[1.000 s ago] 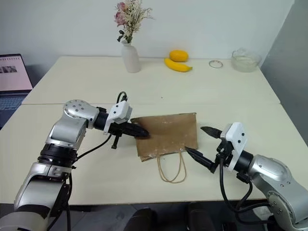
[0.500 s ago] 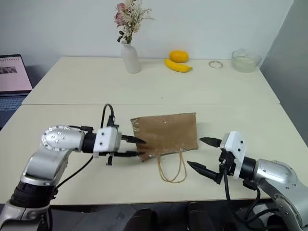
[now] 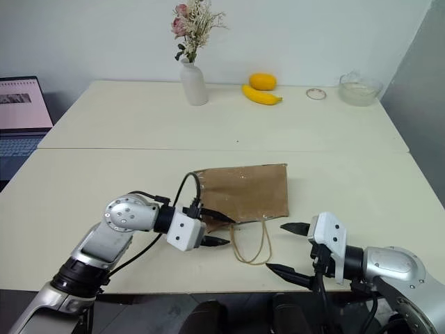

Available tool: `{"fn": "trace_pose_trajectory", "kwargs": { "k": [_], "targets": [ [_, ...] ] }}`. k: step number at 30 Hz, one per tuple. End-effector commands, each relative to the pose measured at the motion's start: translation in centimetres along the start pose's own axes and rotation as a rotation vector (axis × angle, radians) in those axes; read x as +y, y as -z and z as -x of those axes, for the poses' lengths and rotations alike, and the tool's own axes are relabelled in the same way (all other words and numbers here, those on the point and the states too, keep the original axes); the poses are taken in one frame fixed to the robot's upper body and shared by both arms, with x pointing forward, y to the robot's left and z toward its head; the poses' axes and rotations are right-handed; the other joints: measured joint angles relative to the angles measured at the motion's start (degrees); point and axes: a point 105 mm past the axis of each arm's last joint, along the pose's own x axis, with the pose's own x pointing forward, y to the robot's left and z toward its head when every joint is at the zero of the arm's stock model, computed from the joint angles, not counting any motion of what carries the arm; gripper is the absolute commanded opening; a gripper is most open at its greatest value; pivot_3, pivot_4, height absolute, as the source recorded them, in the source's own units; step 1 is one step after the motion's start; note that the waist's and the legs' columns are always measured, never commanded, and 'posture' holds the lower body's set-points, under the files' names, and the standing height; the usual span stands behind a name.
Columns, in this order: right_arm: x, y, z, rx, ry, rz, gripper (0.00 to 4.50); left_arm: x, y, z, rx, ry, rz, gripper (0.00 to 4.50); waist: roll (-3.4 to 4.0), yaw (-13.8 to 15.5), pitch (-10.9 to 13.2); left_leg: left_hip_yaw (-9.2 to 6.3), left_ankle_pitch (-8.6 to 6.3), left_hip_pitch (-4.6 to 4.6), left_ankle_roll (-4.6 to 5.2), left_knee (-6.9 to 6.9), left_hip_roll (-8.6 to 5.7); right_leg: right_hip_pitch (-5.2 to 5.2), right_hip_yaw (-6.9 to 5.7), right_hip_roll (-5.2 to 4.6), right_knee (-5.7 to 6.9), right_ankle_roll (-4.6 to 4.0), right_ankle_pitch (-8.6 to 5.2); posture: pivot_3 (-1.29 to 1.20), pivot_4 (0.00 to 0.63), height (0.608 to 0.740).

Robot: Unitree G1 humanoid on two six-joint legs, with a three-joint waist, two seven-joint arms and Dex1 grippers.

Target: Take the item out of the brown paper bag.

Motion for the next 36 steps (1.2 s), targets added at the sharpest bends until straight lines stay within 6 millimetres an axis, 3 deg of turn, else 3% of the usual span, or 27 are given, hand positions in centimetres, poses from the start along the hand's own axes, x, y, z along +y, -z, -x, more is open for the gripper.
{"fn": "trace_pose_trajectory", "kwargs": {
  "k": [1,9,16,19,23,25,32,36],
  "targets": [
    [0.2,-0.8,0.2,-0.005,0.013,0.050,4.50,0.9,-0.3,-0.7,-0.017,-0.026,-0.072,2.29,0.00,0.1,0.0,0.00,0.00,0.00,0.00,0.01,0.00,0.00,-0.02,0.00,0.00,0.00,0.00,0.00,0.150,0.740],
    [0.2,-0.7,0.2,-0.004,0.025,0.046,4.50,1.5,-0.1,-1.1,-0.027,-0.048,-0.081,2.29,-0.01,0.1,0.0,-0.01,0.00,-0.03,0.00,0.05,0.00,0.01,-0.06,0.00,0.01,0.01,0.00,0.00,0.150,0.740],
    [0.2,-0.5,0.0,-0.004,0.027,0.044,4.50,1.8,-1.1,-2.2,-0.086,-0.071,-0.032,2.29,-0.01,0.0,0.0,0.00,0.00,-0.02,0.00,0.05,-0.01,0.02,-0.05,0.00,0.00,0.01,0.01,0.00,0.150,0.740],
    [0.0,-0.5,0.0,-0.003,0.038,0.046,4.50,1.4,-1.1,-2.5,-0.086,-0.067,-0.029,1.75,-0.01,0.0,0.0,0.00,0.00,-0.02,0.00,0.05,-0.01,0.02,-0.04,0.00,0.01,0.01,0.01,0.00,0.150,0.740],
    [0.0,-0.4,0.0,0.001,0.038,0.046,4.50,1.5,-1.3,-2.9,-0.091,-0.086,-0.022,0.49,-0.01,0.0,0.0,-0.01,0.00,-0.01,0.00,0.04,-0.01,0.02,-0.05,0.00,0.01,0.01,0.01,0.00,0.150,0.740],
    [0.2,-0.3,-0.2,0.005,0.028,0.049,4.50,2.3,-1.4,-2.9,-0.097,-0.134,-0.005,0.03,-0.01,0.1,0.0,-0.01,0.00,-0.01,0.00,0.05,-0.01,0.03,-0.05,0.00,0.01,0.01,0.01,0.00,0.150,0.740],
    [0.7,0.3,-0.7,0.037,0.013,0.061,4.50,7.3,-1.9,-1.3,-0.142,-0.390,0.129,0.03,-0.03,0.1,0.0,-0.05,0.00,-0.06,0.00,0.13,-0.02,0.03,-0.10,0.00,0.01,0.02,0.01,0.00,0.150,0.740],
    [0.9,0.8,-1.5,0.056,0.004,0.063,4.50,8.8,-2.3,-0.7,-0.165,-0.463,0.181,0.03,-0.02,0.0,0.0,-0.04,0.00,-0.06,0.00,0.14,-0.02,0.04,-0.08,0.00,0.01,0.02,0.01,0.00,0.150,0.740]
  ]
}}
